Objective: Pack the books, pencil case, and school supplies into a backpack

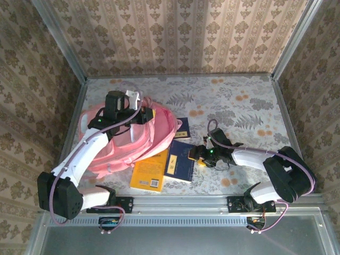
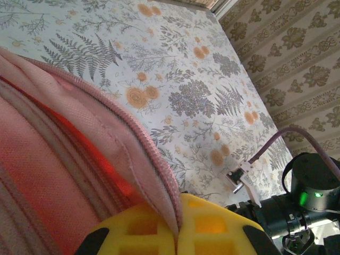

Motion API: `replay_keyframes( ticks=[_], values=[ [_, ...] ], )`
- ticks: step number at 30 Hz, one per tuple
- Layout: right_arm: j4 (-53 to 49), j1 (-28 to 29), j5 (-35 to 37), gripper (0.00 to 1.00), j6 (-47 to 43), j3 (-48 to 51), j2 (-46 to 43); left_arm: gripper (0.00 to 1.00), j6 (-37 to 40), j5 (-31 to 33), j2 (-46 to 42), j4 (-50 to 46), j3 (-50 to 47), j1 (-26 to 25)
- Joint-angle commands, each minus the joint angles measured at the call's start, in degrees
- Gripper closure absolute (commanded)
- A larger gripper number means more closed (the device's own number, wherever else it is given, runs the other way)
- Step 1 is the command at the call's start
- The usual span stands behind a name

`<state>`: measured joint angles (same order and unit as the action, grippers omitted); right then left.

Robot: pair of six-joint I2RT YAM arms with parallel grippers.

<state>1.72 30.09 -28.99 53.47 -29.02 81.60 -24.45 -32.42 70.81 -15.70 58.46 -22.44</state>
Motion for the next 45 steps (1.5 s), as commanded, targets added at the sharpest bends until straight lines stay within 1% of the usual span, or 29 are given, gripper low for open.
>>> replay_keyframes(
  ticks=[1, 14, 16, 19, 23, 26, 29, 37, 39, 41, 43, 45],
  values=[
    [2.8, 0.5, -2.0, 0.37, -0.8, 0.0, 2.3, 1.0, -0.4, -3.2, -0.1, 3.7, -0.4, -0.3],
    [4.6, 2.3, -2.5, 0.36, 3.0, -4.5, 4.8, 1.0, -0.8, -3.9, 0.3, 4.2, -0.6, -0.7],
    [7.6, 2.4, -3.2, 0.36, 5.0, -4.3, 5.4, 1.0, -0.9, -4.0, 0.4, 4.4, -0.5, -0.8],
    [15.2, 2.3, -5.1, 0.36, 9.6, -3.0, 6.2, 1.0, -1.0, -4.0, 0.6, 4.5, -0.5, -0.9],
    [20.3, 2.4, -6.1, 0.4, 13.3, -1.6, 4.6, 1.0, -0.9, -4.0, 0.6, 4.5, -0.7, -1.0],
    [18.7, 2.6, -5.9, 0.42, 12.7, -1.7, 2.1, 1.0, -0.9, -4.0, 0.6, 4.4, -0.6, -1.0],
    [16.8, 3.2, -6.0, 0.43, 11.3, -2.7, 1.9, 1.0, -0.9, -4.0, 0.6, 4.6, -0.6, -0.9],
    [21.3, 6.6, -5.6, 0.45, 11.8, -4.5, 8.7, 1.0, -1.2, -4.0, 0.8, 5.3, -0.9, -1.0],
    [23.5, 6.9, -4.3, 0.49, 13.0, -4.4, 10.4, 1.0, -1.3, -5.8, 1.0, 5.5, -1.0, -1.1],
    [26.0, 7.1, -3.2, 0.54, 14.5, -4.3, 11.9, 1.0, -1.5, -5.9, 1.0, 5.7, -0.9, -1.0],
    [25.9, 7.1, -1.6, 0.64, 14.8, -4.4, 12.5, 1.0, -1.4, -5.6, 1.0, 5.6, -1.0, -1.0],
    [24.5, 6.8, 1.1, 0.73, 14.4, -3.6, 11.1, 1.0, -1.1, -5.1, 0.9, 5.2, -0.9, -1.0]
  ],
)
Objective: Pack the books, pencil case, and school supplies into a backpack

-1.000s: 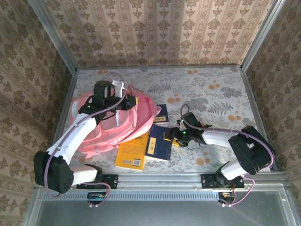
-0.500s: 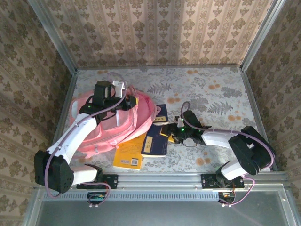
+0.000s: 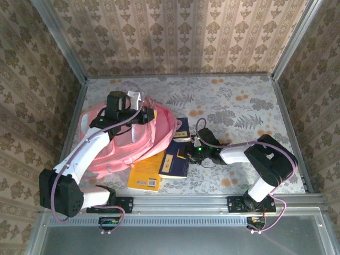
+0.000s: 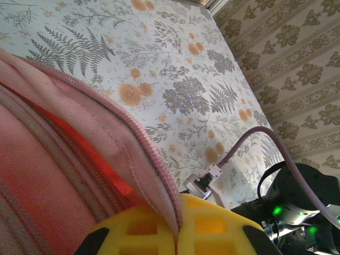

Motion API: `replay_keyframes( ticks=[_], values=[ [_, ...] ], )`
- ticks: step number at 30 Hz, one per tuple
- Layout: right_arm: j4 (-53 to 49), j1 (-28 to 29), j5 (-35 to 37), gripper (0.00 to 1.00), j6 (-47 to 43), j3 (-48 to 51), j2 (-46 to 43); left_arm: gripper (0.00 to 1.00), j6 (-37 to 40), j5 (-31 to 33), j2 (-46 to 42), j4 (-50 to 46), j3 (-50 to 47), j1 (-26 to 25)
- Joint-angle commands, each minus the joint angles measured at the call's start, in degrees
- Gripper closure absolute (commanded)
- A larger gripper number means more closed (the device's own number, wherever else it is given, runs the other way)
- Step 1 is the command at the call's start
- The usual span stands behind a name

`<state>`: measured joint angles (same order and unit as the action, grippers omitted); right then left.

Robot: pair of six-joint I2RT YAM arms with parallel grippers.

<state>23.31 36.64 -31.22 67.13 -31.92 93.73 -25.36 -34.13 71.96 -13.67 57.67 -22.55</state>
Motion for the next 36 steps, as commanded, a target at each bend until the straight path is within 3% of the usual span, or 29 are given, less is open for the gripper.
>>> replay_keyframes(
  ticks=[1, 10, 12, 15, 20, 25, 30, 36],
  values=[
    [1.6, 0.0, 4.7, 0.77, 0.3, 0.0, -2.3, 1.0, -0.1, -3.0, -0.2, 2.9, -0.1, -1.0],
    [-23.6, -3.2, 19.0, 0.99, -9.2, 4.8, -29.9, 0.98, 1.2, -0.3, 1.2, 0.6, 0.8, -2.2],
    [-26.4, -3.9, 19.5, 1.0, -10.7, 4.7, -35.5, 0.87, 2.2, 1.4, 2.2, -1.8, 1.5, -3.0],
    [-28.9, -4.3, 19.1, 1.0, -12.8, 3.2, -41.3, 0.61, 3.2, 1.4, 3.2, -3.7, 2.6, -3.3],
    [-30.8, -4.4, 16.6, 1.0, -17.4, -1.7, -45.2, 0.37, 2.8, 1.6, 0.7, -6.5, 4.7, -3.3],
    [-27.3, -4.4, 9.2, 1.0, -20.2, -6.0, -45.6, 0.16, 2.6, -0.5, -4.4, -8.5, 7.3, -6.5],
    [-22.5, -4.4, 2.2, 1.0, -20.9, -9.1, -44.5, 0.09, -0.4, -10.8, -4.7, -3.7, 6.0, -10.6],
    [-10.7, -4.4, -5.9, 1.0, -18.0, -9.0, -45.2, 0.09, 0.0, -15.9, -3.7, -0.6, 4.3, -12.3]
  ],
)
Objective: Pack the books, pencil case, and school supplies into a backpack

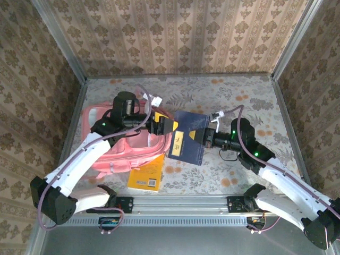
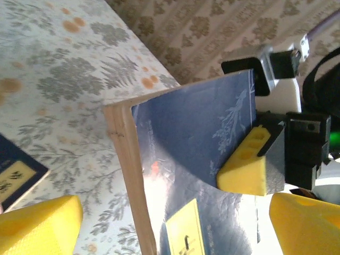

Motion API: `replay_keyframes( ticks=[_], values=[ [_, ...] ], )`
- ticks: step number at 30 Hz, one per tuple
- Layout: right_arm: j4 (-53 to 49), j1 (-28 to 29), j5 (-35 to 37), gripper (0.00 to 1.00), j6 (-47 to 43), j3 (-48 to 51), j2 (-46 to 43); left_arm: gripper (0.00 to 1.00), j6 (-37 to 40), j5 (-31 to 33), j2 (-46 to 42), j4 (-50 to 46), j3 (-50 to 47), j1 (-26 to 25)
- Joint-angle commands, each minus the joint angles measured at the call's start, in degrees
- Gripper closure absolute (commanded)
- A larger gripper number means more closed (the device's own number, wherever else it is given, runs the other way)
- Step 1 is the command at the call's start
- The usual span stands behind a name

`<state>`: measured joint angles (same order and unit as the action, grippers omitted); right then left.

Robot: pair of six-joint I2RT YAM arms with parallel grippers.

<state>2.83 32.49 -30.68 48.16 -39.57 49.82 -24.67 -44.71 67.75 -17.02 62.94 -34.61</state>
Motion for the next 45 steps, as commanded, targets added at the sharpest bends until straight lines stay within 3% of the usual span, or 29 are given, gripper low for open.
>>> replay_keyframes(
  ticks=[1, 9, 15, 21, 24, 27, 29, 30, 31, 34, 40, 45],
  values=[
    [10.8, -0.2, -7.3, 1.0, 1.1, -1.3, -1.7, 0.1, -0.9, -6.5, 0.8, 3.6, -1.2, -0.2],
    [10.0, -0.2, -10.0, 1.0, -0.6, -1.9, -3.7, 0.24, -6.8, -17.0, 2.5, 15.4, -4.0, -1.8],
    [7.9, -0.2, -8.9, 1.0, -2.5, -2.2, -3.6, 0.62, -9.7, -20.4, 2.3, 21.4, -4.9, -2.5],
    [7.3, -0.4, -7.7, 1.0, -3.2, -2.0, -3.5, 0.91, -11.7, -23.5, 1.6, 26.1, -6.2, -2.7],
    [7.5, -0.4, -8.1, 1.0, -3.1, -1.9, -3.4, 1.0, -14.6, -25.1, 1.5, 30.8, -7.4, -2.9],
    [6.6, -0.6, -8.0, 1.0, -3.6, -1.9, -3.5, 1.0, -15.7, -25.2, 0.9, 32.9, -8.0, -3.0],
    [6.1, -0.8, -7.2, 0.73, -3.6, -1.7, -4.1, 1.0, -15.8, -23.2, -0.1, 33.0, -8.2, -2.5],
    [5.3, -0.9, -6.2, 0.5, -3.7, -1.6, -4.5, 1.0, -16.8, -21.8, -0.8, 33.9, -8.5, -2.1],
    [4.3, -0.9, -4.2, 0.39, -3.5, -1.6, -5.1, 1.0, -18.3, -19.9, -1.4, 35.5, -8.8, -1.6],
    [8.1, -0.9, 1.9, 0.18, 1.5, 2.1, -7.9, 1.0, -23.8, -10.4, -3.5, 39.9, -10.6, -0.6],
    [23.7, -0.4, 14.4, 0.08, 14.4, 12.7, -11.4, 1.0, -35.6, 16.7, -9.8, 52.2, -21.8, -1.4],
    [31.9, 3.1, 19.9, 0.03, 16.9, 14.1, -7.2, 1.0, -38.8, 22.5, -9.9, 57.3, -24.2, -3.5]
  ],
)
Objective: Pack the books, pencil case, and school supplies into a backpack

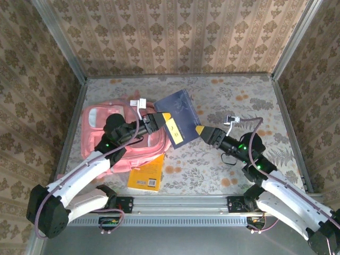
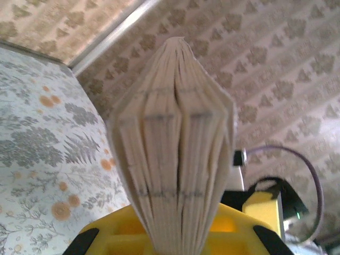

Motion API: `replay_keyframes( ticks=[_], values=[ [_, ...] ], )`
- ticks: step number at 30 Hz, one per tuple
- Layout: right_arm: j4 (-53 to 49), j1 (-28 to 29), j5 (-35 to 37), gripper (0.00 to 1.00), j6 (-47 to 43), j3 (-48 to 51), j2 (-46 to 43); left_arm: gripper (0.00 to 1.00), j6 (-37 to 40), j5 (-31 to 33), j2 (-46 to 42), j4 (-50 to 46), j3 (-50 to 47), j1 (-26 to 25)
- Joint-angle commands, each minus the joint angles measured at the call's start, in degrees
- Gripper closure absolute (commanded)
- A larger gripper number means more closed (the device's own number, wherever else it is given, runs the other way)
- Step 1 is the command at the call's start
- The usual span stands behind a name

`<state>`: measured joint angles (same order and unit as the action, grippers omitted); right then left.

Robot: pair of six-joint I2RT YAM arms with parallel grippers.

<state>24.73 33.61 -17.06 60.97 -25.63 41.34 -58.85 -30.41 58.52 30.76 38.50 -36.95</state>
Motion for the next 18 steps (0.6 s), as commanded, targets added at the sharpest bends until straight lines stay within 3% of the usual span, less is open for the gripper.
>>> replay_keyframes(
  ticks=[1, 9, 13, 18],
  values=[
    [11.3, 2.9, 7.1, 0.01, 4.3, -0.2, 2.8, 1.0, -5.0, 8.4, -0.4, 9.7, 0.4, -1.3],
    [20.3, 8.0, 11.7, 0.01, 5.2, -2.8, 13.0, 1.0, -6.9, 12.2, -0.7, 12.7, -1.7, -2.0],
    [22.7, 9.8, 15.5, 0.12, 3.8, -3.7, 15.1, 1.0, -7.2, 12.8, -0.4, 13.0, -2.4, -2.5],
    [22.9, 10.9, 19.1, 0.38, 2.2, -5.7, 16.9, 1.0, -6.8, 13.9, 0.1, 13.0, -2.8, -3.0]
  ],
)
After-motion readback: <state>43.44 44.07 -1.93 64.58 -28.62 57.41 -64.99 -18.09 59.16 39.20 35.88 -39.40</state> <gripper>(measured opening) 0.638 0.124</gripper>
